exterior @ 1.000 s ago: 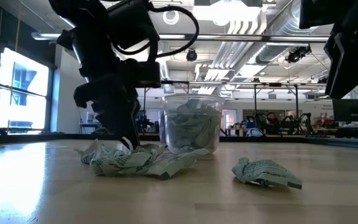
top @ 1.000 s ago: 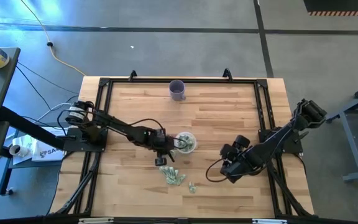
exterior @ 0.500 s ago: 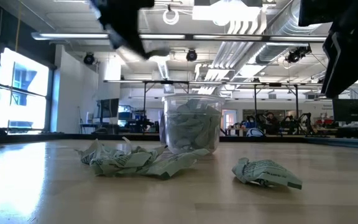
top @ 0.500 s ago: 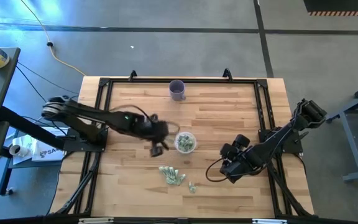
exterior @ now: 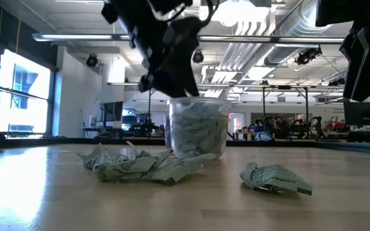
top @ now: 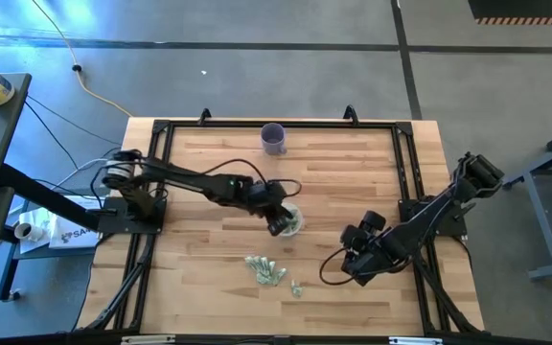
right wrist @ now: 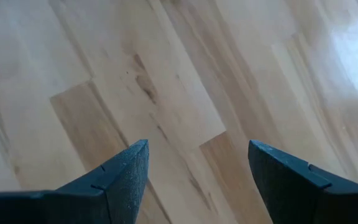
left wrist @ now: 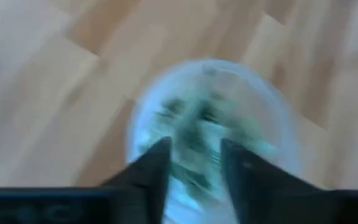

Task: Pick and place Stevia / Truvia into bins
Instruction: Put the stevia packet into the transparent container

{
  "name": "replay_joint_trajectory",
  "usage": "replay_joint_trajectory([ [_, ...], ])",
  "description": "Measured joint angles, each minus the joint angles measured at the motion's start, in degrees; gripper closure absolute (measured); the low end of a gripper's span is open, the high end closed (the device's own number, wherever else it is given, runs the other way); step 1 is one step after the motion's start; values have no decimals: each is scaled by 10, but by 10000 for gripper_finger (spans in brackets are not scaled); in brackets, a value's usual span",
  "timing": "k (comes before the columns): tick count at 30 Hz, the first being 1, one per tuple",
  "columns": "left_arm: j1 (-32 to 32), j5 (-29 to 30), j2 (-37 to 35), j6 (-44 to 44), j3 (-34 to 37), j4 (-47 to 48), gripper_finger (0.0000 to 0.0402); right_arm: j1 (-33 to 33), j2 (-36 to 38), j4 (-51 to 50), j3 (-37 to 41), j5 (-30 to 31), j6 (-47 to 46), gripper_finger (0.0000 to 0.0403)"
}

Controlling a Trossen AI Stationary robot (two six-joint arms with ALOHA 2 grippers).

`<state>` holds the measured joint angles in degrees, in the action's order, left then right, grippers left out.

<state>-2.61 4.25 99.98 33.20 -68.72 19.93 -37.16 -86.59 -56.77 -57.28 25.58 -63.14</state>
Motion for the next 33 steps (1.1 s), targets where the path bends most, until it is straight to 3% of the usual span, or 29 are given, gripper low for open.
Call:
replay_joint_trajectory([
  [3,-8,-51,-12,3,-50,126,160,-6,0,1,0,-4,0,137],
  [5,-31,-44,-27,-3,-84,236,128,-11,0,0,0,3,1,137],
  [8,-94,-33,-61,-33,-103,318,104,-16,0,15,0,12,31,137],
  [10,-145,-51,-73,-60,-94,305,100,-18,0,54,0,7,93,137],
  [14,-238,-14,-65,-98,-40,215,108,-17,-18,174,0,-4,266,137],
  [17,-268,36,-38,-103,4,148,119,-6,-38,233,0,-7,326,137],
  [22,-278,86,14,-146,37,101,135,12,-54,242,0,-43,272,137],
  [28,-242,35,78,-164,37,101,163,10,-54,235,0,-58,250,137],
  [33,-212,32,85,-169,38,80,222,10,-54,232,0,-56,206,137],
])
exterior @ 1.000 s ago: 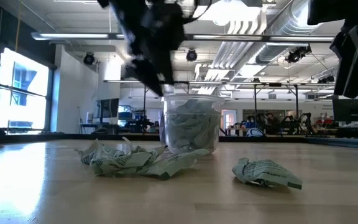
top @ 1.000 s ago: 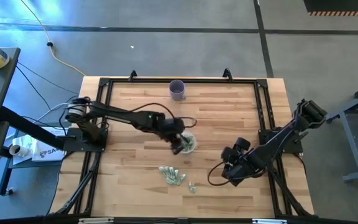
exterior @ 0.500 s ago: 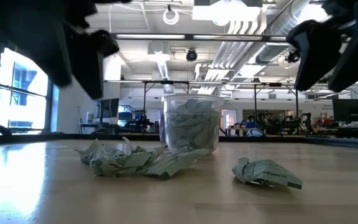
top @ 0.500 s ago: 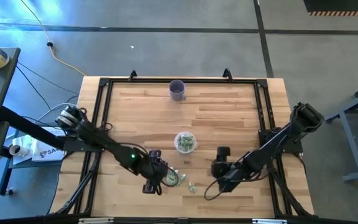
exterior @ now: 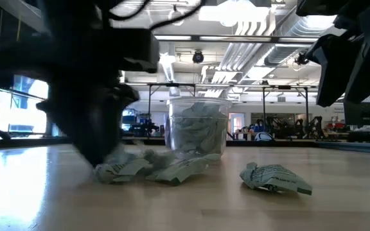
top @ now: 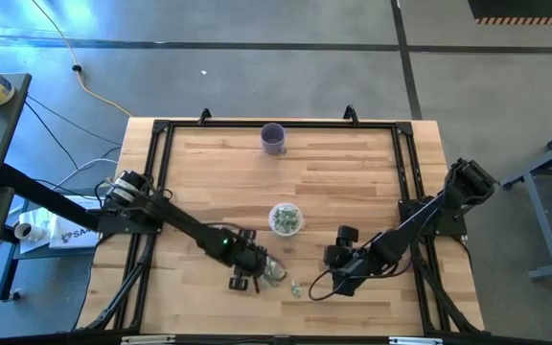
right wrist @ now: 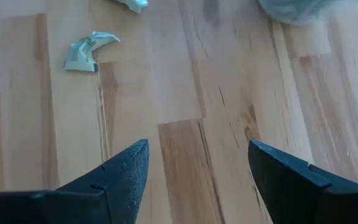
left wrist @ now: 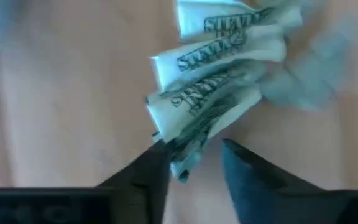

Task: Pick and place Stevia / Truvia into bins
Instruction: Put the stevia packet into the transparent container

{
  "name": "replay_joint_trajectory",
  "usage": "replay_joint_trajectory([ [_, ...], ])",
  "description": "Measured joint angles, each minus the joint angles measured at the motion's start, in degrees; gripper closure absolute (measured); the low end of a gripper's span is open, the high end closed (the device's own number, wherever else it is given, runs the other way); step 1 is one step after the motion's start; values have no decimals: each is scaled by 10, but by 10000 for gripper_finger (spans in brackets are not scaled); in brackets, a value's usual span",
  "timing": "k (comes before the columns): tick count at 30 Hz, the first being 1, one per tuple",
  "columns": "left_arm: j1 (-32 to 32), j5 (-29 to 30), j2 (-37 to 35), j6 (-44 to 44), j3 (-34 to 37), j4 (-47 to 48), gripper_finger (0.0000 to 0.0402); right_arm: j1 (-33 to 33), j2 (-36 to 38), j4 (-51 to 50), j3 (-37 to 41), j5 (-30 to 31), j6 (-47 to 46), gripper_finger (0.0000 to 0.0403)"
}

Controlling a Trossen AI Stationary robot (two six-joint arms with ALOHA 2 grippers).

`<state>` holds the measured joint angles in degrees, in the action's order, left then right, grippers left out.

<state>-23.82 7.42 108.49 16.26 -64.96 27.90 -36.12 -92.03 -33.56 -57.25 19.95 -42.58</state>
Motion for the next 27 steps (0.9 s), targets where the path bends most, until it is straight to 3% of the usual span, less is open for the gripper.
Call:
replay_joint_trajectory([
  [6,38,-61,1,-29,-2,38,368,2,0,-12,0,21,-9,137],
  [12,39,-174,-43,-40,8,256,361,10,0,-53,0,40,-9,137],
  [15,47,-216,-117,-26,-1,261,376,20,0,-66,0,57,-9,137],
  [18,86,-176,-182,16,-14,215,376,34,0,-64,0,58,-9,137],
  [23,181,-61,-230,58,-22,-10,376,55,1,-51,0,85,-9,137],
  [27,231,-80,-180,32,-20,-114,376,69,1,-38,0,87,-9,137],
])
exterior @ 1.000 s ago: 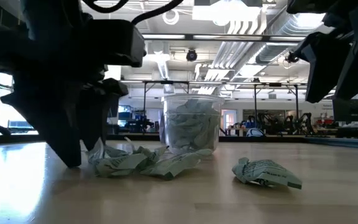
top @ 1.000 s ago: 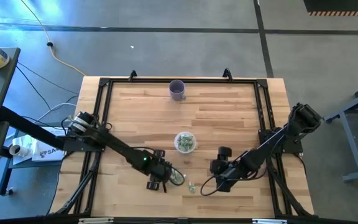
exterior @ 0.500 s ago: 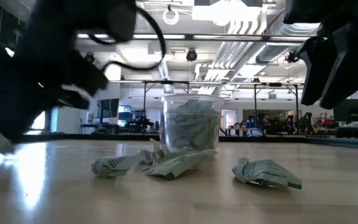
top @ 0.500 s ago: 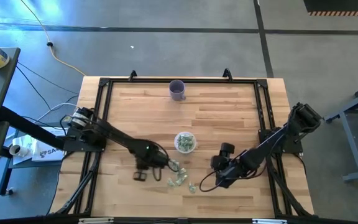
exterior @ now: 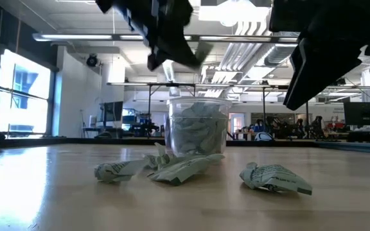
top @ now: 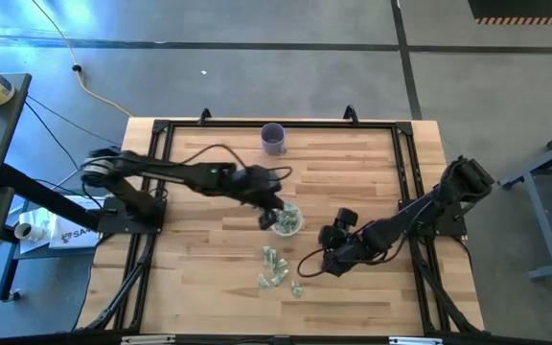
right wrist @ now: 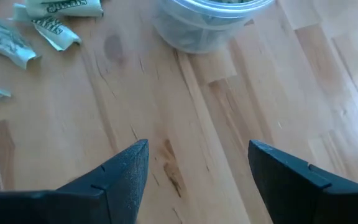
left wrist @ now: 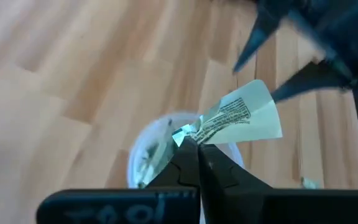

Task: Pick and place Stevia / Truvia into bins
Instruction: Put the stevia packet into the transparent container

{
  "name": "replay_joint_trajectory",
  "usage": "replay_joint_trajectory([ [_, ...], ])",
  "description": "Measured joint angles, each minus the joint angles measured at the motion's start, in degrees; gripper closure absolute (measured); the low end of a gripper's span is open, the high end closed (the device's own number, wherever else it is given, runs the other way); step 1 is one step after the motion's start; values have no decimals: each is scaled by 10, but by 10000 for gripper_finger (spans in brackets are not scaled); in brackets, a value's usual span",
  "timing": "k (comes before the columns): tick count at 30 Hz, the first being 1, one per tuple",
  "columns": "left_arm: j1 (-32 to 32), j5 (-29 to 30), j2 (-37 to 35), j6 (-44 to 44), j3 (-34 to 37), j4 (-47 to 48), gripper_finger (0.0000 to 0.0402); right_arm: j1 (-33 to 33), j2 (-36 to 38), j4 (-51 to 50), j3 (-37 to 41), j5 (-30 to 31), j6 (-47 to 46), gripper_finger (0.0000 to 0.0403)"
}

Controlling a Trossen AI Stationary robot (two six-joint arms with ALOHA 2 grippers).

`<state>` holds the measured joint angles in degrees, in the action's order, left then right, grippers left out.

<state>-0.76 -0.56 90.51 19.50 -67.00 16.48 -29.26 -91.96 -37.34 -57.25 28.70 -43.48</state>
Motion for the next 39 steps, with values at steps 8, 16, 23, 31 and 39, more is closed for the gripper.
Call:
replay_joint_trajectory([
  [8,8,-81,125,59,-6,-19,269,8,0,4,0,-12,-1,137],
  [16,7,-92,81,75,-97,75,162,7,0,3,0,-27,-1,137],
  [23,-53,-33,23,42,-148,327,117,-6,0,4,0,-53,30,137],
  [31,-231,13,26,238,-28,230,113,-33,-21,150,0,-118,104,137],
  [39,-308,81,17,339,-12,285,112,-44,-139,295,-29,-129,23,138],
])
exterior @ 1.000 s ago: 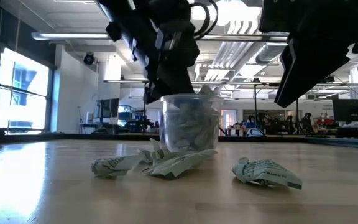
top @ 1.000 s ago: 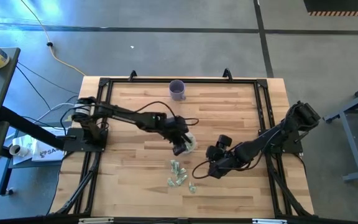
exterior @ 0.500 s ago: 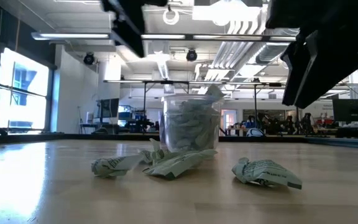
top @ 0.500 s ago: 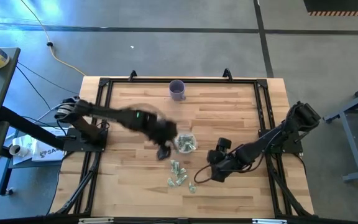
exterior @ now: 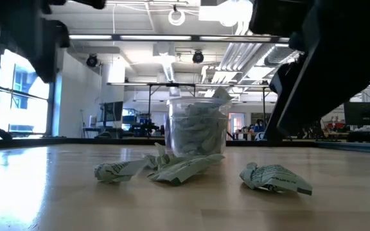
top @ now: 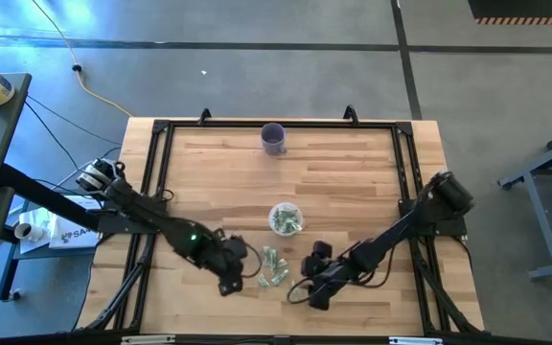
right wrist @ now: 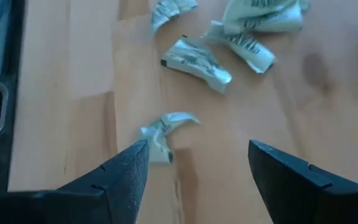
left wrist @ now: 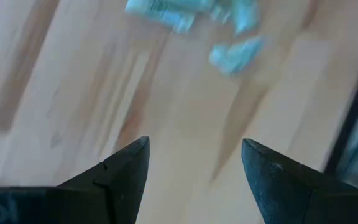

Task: Pick and place Stevia / Truvia into bins
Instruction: Put the stevia packet into the transparent container

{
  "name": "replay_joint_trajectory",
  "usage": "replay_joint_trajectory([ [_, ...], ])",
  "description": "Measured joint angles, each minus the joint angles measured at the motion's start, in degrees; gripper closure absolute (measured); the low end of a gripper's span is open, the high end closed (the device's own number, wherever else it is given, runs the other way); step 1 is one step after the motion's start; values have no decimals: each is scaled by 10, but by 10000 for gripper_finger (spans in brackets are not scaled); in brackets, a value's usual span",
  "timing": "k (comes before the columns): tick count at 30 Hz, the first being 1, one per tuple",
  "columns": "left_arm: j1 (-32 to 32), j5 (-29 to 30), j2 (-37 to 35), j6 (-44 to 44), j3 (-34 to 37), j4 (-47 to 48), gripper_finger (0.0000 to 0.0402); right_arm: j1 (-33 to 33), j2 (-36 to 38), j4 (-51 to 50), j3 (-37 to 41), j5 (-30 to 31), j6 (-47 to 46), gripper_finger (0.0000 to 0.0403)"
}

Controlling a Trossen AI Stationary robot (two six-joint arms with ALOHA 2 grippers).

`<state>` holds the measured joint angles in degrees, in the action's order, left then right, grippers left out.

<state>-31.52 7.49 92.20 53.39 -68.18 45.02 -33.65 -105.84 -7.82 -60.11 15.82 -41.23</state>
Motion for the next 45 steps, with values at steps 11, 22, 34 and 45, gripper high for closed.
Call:
replay_joint_trajectory([
  [11,-58,64,-2,-21,1,104,112,-38,-173,-235,-251,109,-134,176],
  [22,-105,57,-3,10,46,121,112,-24,-242,-326,-335,64,-295,213],
  [34,-160,-37,-53,155,246,-187,112,50,-147,-400,-346,103,-193,373],
  [45,-68,95,-74,21,298,-410,112,180,-59,-478,-364,81,-2,351],
])
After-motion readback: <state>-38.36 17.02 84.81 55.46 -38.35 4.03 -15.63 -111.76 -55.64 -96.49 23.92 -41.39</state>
